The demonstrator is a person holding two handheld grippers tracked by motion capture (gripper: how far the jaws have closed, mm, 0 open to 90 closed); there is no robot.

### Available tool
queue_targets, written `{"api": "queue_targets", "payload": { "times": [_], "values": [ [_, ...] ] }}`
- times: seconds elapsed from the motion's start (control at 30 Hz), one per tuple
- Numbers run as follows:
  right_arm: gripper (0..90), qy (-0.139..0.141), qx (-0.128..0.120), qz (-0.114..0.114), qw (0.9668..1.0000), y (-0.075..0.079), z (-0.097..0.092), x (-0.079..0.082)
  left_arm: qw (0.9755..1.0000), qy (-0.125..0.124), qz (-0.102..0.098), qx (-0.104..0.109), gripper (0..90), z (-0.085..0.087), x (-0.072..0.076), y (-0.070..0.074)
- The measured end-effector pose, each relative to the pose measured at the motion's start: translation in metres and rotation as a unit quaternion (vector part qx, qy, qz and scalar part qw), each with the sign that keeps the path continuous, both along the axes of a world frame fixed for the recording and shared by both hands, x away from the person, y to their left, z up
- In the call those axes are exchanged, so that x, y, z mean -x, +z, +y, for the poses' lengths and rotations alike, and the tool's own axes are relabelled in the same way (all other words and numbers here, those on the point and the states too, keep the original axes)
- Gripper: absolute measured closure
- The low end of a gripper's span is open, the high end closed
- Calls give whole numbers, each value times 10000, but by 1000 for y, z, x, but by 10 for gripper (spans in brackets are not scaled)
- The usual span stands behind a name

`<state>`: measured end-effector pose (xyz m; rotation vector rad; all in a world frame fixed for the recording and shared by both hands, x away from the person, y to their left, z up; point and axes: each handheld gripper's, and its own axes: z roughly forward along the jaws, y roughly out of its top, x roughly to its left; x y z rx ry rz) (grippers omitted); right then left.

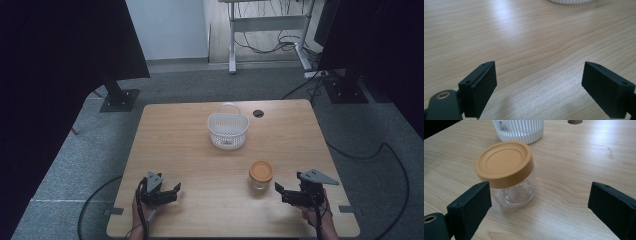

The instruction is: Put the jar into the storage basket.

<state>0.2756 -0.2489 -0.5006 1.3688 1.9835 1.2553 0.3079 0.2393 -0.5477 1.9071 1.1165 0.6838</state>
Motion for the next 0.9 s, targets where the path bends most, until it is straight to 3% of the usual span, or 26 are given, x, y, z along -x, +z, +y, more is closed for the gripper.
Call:
{"api": "queue_targets", "payload": {
  "times": [0.5,0.9],
  "values": [
    [36,250,100,82,9996,4,22,-6,10000,-1,9,13,123,1,0,0],
    [29,475,499,245,9973,9,42,-18,10000,-15,12,13,124,0,-1,0]
  ]
}}
